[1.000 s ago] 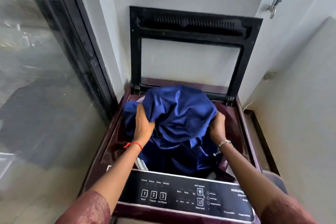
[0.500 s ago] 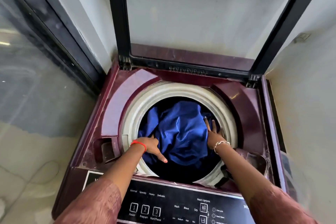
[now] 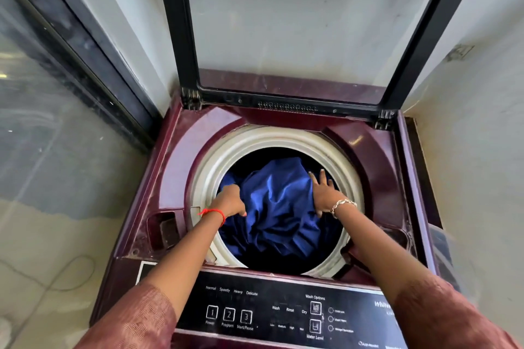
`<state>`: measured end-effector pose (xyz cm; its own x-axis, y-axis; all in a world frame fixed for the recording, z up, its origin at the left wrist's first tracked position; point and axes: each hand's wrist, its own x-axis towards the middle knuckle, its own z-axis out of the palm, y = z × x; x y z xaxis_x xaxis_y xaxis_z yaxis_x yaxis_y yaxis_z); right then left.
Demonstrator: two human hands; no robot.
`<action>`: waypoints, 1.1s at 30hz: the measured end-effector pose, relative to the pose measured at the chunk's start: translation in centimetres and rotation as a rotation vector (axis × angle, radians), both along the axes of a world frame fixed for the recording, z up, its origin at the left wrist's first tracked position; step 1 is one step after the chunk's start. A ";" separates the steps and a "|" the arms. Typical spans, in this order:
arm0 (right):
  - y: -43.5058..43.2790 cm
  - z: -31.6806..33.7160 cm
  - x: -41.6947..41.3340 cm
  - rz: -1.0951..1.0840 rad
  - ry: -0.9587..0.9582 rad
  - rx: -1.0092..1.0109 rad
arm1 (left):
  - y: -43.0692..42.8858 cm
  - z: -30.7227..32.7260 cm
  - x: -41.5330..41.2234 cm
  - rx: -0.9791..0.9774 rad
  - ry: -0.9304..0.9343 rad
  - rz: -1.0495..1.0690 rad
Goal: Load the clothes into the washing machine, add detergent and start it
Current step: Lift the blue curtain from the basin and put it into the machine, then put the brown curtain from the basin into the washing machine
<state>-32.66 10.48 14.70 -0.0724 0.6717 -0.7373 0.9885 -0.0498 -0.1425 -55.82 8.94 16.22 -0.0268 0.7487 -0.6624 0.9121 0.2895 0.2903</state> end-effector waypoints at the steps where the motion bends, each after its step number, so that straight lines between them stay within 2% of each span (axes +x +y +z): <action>1: 0.1 1.2 -0.3 -0.043 0.032 0.034 | 0.1 0.7 0.2 0.083 -0.011 0.005; 3: 0.2 3.7 -0.8 -0.040 0.126 0.166 | 0.2 2.1 0.9 0.208 -0.071 -0.033; 5: -0.3 5.4 -1.2 0.057 0.210 0.259 | -0.2 3.7 1.9 0.258 -0.160 -0.123; 7: -1.8 6.9 -1.5 0.203 0.175 0.175 | -1.0 5.0 3.1 0.292 -0.204 -0.207; 10: -4.3 8.3 -1.1 0.199 0.126 0.122 | -2.3 6.2 5.0 0.328 -0.219 -0.299; 16: -10.0 13.6 3.4 -0.145 0.325 0.500 | -5.5 9.7 10.7 0.489 -0.339 -0.431; 19: -13.1 16.3 6.8 -0.315 0.386 0.727 | -7.2 12.0 14.4 0.560 -0.418 -0.482; 22: -16.6 17.9 11.1 -0.434 0.405 0.846 | -8.8 13.8 19.0 0.620 -0.452 -0.579; 28: -22.1 15.2 21.8 -0.646 0.285 0.858 | -11.2 14.6 29.1 0.615 -0.427 -0.828; 33: -25.7 10.1 31.7 -0.835 0.265 0.747 | -11.4 10.1 39.4 0.417 -0.244 -1.022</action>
<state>-0.98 -15.21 24.79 0.5079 0.8459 -0.1628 0.6214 -0.4907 -0.6107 -16.41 -2.42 26.29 0.8210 0.5088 -0.2589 0.5707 -0.7212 0.3925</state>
